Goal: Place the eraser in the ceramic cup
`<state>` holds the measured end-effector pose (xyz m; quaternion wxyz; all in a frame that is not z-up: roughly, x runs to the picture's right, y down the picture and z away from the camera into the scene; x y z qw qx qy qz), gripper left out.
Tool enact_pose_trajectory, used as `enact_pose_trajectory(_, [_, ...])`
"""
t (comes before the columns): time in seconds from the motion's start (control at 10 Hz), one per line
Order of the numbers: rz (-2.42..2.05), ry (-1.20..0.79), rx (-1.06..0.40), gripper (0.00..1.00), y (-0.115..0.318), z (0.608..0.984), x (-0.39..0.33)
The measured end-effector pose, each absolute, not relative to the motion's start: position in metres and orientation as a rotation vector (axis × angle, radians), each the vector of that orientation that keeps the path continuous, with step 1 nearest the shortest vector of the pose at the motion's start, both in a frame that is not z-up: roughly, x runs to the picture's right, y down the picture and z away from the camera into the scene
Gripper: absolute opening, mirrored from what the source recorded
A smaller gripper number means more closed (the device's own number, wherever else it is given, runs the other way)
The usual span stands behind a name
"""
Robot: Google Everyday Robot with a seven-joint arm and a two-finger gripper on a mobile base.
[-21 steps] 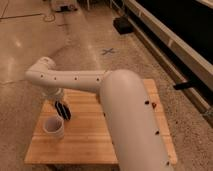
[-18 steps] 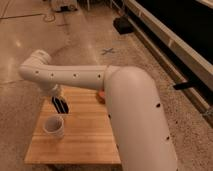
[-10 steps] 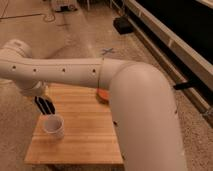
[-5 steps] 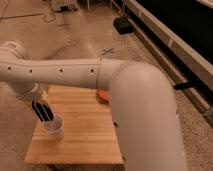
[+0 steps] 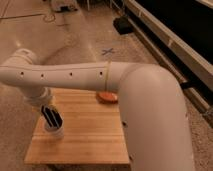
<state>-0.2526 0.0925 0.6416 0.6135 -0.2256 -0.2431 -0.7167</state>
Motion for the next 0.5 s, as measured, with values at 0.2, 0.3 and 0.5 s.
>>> enact_pose_trajectory(0.2, [-1.679,-0.573,-0.520,0.73,0.093,0.644,-0.264])
enact_pose_trajectory(0.3, [-1.694,-0.577,-0.524,0.61,0.094,0.644,-0.275])
enact_pose_trajectory(0.5, [-1.707,-0.581,-0.531,0.45,0.097,0.645,-0.280])
